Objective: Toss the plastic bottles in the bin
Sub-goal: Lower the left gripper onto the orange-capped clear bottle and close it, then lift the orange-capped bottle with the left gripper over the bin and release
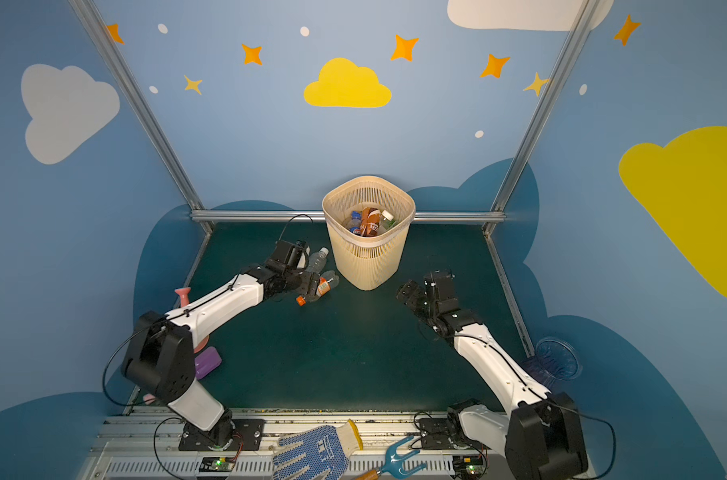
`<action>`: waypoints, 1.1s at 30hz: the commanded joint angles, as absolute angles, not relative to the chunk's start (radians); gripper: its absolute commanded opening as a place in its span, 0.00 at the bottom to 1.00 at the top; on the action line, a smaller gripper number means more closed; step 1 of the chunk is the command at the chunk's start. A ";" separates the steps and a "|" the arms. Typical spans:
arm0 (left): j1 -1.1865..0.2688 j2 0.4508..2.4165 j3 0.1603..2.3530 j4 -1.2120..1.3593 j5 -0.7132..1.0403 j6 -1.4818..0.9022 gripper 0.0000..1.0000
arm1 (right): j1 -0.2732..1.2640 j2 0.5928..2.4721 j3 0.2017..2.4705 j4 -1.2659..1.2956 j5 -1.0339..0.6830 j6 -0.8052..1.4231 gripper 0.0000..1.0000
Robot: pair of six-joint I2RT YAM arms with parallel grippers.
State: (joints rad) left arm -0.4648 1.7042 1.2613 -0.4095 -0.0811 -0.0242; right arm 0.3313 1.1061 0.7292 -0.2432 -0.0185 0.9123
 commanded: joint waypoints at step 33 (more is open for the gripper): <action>-0.517 1.883 1.356 -0.435 -0.074 0.040 0.38 | 0.162 0.914 0.570 -0.308 -0.023 0.895 0.98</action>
State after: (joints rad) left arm -0.5133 1.9850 1.4014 -0.4480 -0.0917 0.0891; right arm 0.1669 0.9161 0.5755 -0.3107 -0.0143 0.9085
